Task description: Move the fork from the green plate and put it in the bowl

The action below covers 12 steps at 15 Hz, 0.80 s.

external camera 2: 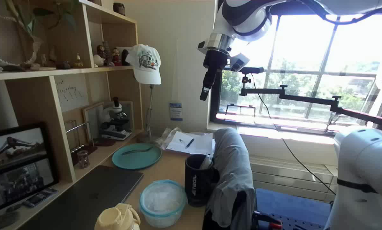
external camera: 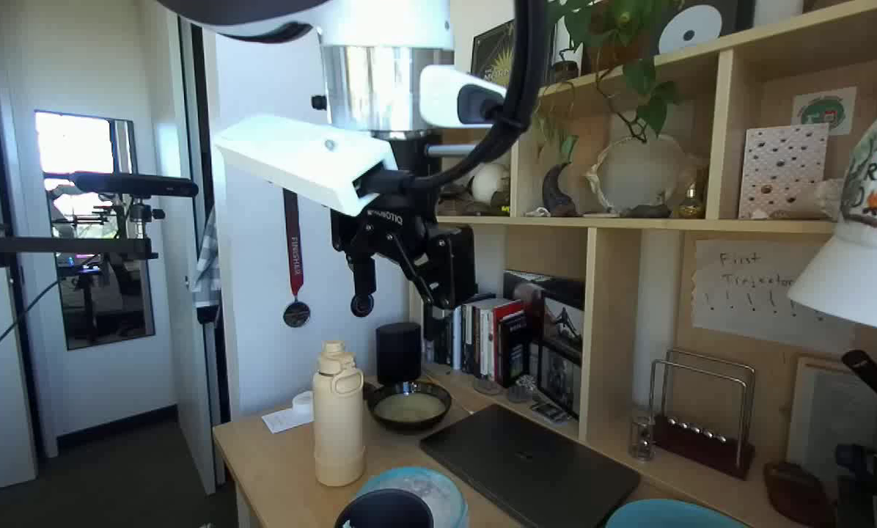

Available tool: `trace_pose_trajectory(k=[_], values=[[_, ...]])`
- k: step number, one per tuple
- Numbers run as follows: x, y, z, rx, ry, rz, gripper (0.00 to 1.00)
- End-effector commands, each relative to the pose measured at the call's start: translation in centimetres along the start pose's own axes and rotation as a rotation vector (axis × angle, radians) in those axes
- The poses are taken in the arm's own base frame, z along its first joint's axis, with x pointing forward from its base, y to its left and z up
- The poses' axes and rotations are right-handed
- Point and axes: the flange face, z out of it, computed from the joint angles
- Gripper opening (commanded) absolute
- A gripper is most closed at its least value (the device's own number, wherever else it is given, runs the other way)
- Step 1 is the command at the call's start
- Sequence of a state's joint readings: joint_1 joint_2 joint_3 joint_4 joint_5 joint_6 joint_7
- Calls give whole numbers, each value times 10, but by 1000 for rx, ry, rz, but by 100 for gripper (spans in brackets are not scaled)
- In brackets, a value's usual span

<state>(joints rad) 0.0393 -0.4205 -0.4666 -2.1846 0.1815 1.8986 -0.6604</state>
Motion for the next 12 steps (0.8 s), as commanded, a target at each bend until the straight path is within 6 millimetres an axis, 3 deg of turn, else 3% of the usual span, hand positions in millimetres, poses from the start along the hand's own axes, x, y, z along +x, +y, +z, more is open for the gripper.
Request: trace_pose_trajectory(k=[1,5,8,12], values=[[0,0,0,1,-1,0,100],[10,0,10,-17,-22,16,100],[34,6,34,-41,-35,88,100],[81,15,73,-123,20,192,100]])
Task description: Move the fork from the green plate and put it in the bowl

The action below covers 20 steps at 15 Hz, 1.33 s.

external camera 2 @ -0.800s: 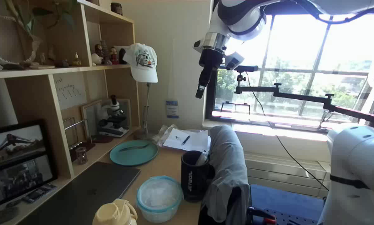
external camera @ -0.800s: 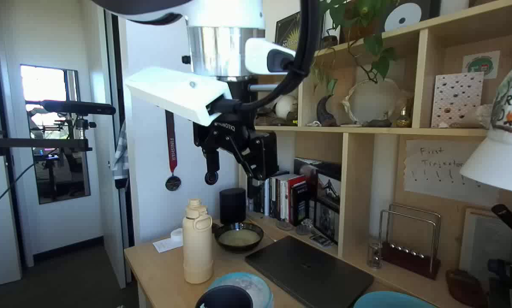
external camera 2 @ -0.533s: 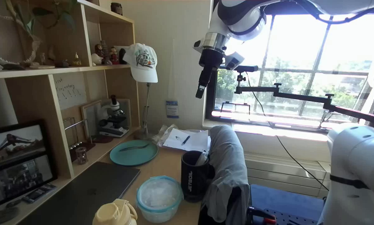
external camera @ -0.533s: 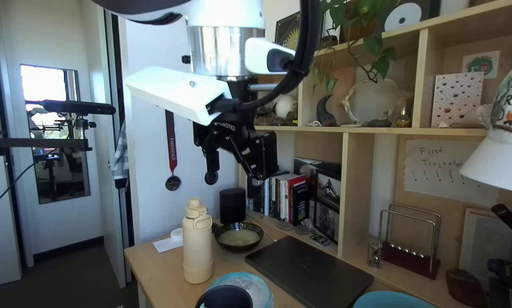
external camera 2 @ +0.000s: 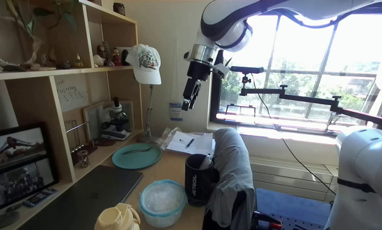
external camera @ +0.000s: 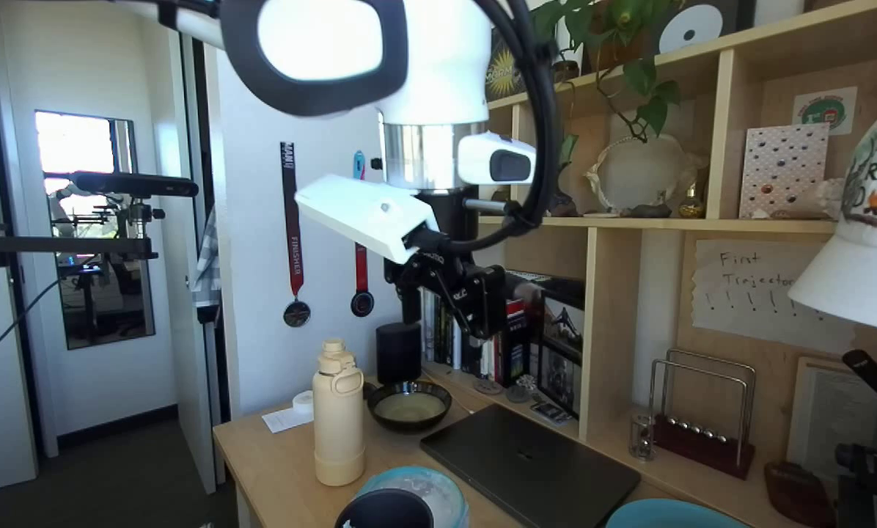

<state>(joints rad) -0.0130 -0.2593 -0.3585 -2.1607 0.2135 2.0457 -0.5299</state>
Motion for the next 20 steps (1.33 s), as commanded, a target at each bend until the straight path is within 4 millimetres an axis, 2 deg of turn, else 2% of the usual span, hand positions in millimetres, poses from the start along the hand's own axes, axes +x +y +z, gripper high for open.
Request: trace_pose_trajectory(k=[1,3,6,12,13,14,15,16,20], values=[[50,8,32,-72,64,100,100],[74,16,49,-108,118,172,100],[102,39,70,-139,183,338,100],[144,89,96,-226,241,661,100],[149,94,102,-258,232,712,100],[155,87,98,-260,235,704,100],[159,75,89,-247,231,643,100],[146,88,103,-250,223,659,100],[150,86,106,-249,222,653,100]])
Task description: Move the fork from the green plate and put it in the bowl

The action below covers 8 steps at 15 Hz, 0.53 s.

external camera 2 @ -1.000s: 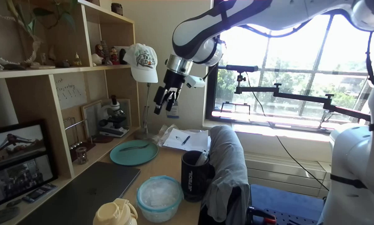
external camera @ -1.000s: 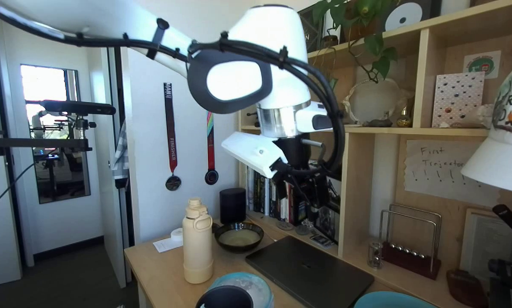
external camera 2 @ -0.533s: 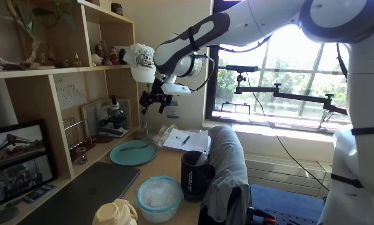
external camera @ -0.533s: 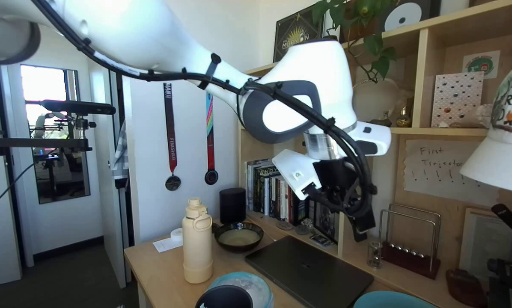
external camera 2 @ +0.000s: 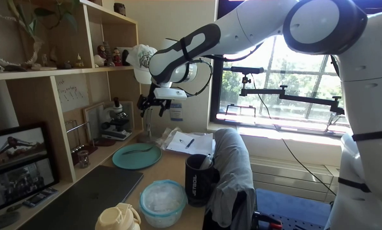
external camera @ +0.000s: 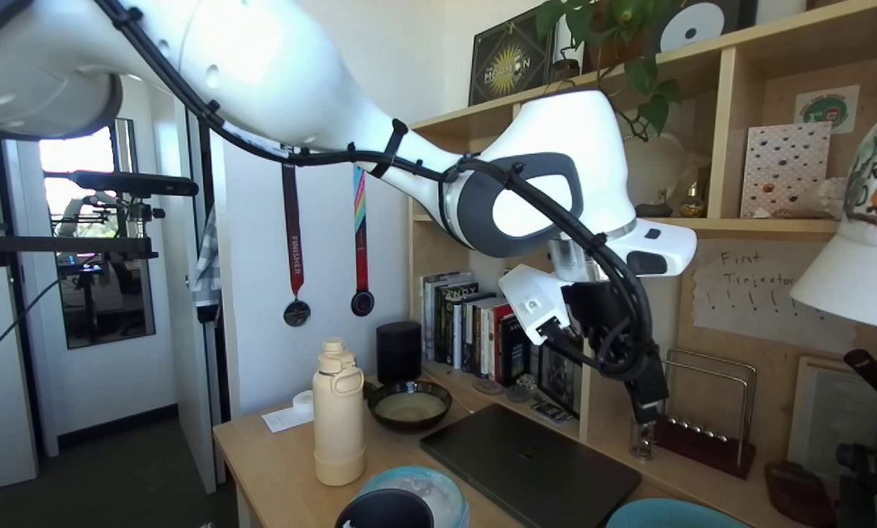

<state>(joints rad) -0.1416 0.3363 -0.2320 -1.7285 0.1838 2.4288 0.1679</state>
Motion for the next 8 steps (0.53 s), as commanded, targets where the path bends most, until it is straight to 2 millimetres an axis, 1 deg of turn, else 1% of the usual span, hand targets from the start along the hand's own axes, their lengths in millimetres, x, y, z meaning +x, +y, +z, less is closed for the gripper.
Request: trace_pose_trajectory(k=[1,2,4,6,8], values=[[4,2,10,-18,-10,39,100],[8,4,21,-28,-23,80,100],[16,10,53,-68,-50,208,100],[24,10,88,-87,-82,313,100],[32,7,117,-108,-110,418,100]])
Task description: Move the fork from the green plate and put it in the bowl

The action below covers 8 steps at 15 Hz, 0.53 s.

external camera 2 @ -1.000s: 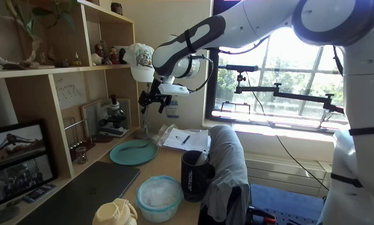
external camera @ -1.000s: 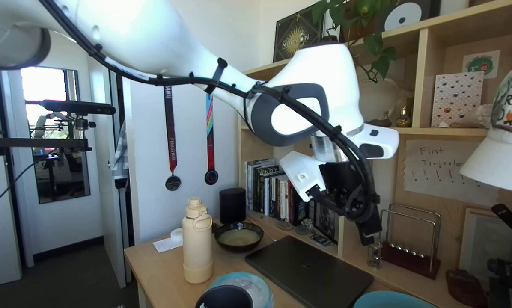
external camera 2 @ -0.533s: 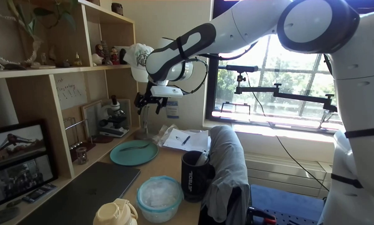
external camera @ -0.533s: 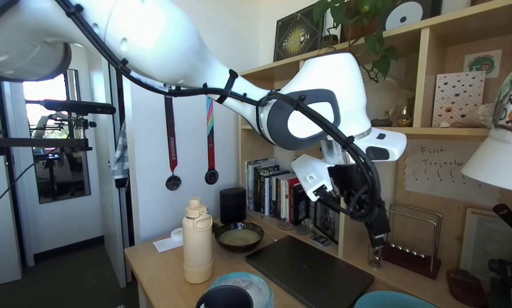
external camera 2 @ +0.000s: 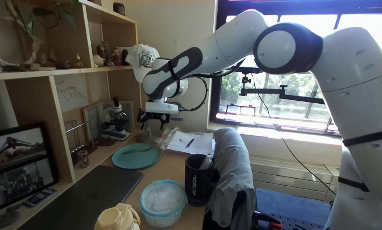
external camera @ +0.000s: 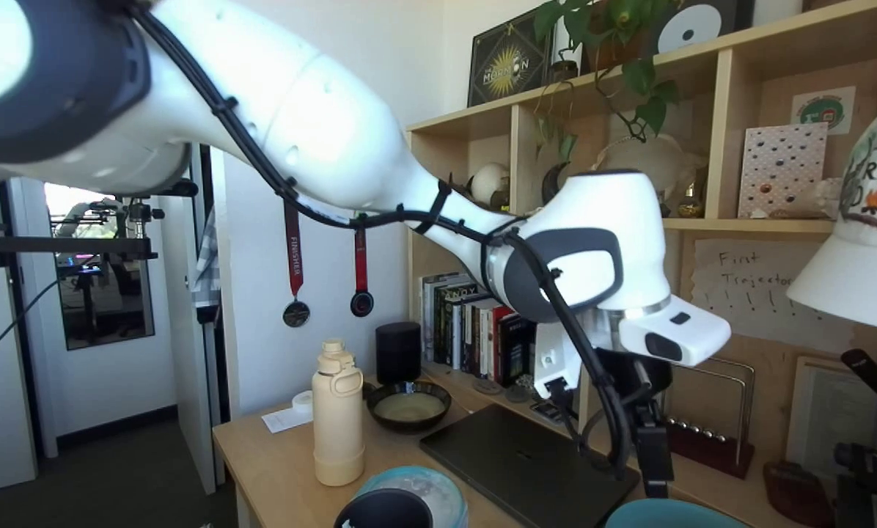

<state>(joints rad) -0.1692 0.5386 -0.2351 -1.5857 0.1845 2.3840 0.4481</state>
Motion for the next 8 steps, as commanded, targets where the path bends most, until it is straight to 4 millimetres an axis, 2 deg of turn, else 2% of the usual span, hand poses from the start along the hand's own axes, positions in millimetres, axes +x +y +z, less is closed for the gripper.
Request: trace_pose_trajectory(k=[1,4,8], values=[[25,-17,44,-41,-50,187,100],[35,-29,65,-49,-97,345,100],[49,-40,77,-59,-124,560,100]])
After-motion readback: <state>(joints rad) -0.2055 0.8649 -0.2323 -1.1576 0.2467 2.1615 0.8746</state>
